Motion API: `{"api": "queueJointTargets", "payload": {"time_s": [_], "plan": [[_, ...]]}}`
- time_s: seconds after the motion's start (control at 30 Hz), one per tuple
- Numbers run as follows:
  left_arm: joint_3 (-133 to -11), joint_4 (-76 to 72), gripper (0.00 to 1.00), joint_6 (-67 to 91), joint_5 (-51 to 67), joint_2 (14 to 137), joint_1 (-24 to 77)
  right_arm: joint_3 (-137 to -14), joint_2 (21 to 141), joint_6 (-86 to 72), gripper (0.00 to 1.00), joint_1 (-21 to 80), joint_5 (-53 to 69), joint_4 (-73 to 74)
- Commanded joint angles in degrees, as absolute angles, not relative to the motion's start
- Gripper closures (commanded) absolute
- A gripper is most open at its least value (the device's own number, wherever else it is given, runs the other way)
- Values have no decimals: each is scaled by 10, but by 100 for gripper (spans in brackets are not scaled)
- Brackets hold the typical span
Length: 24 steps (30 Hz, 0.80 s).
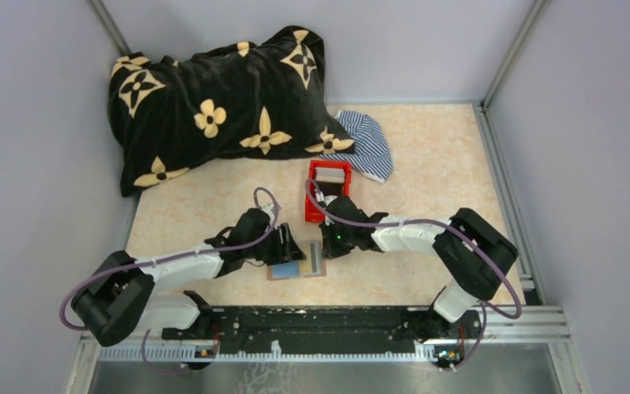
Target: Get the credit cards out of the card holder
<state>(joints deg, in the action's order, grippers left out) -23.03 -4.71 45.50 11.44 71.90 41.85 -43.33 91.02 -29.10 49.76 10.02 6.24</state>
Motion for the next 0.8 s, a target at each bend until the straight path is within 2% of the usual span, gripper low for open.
{"api": "queueJointTargets", "payload": {"time_s": [0.0,0.77], "plan": [[-194,-18,42,451,106,739,418,-445,961,-284,100,528,97,72],[-182,-52,43,443,119,746,418,-507,896,-276,100,560,92,130]]}}
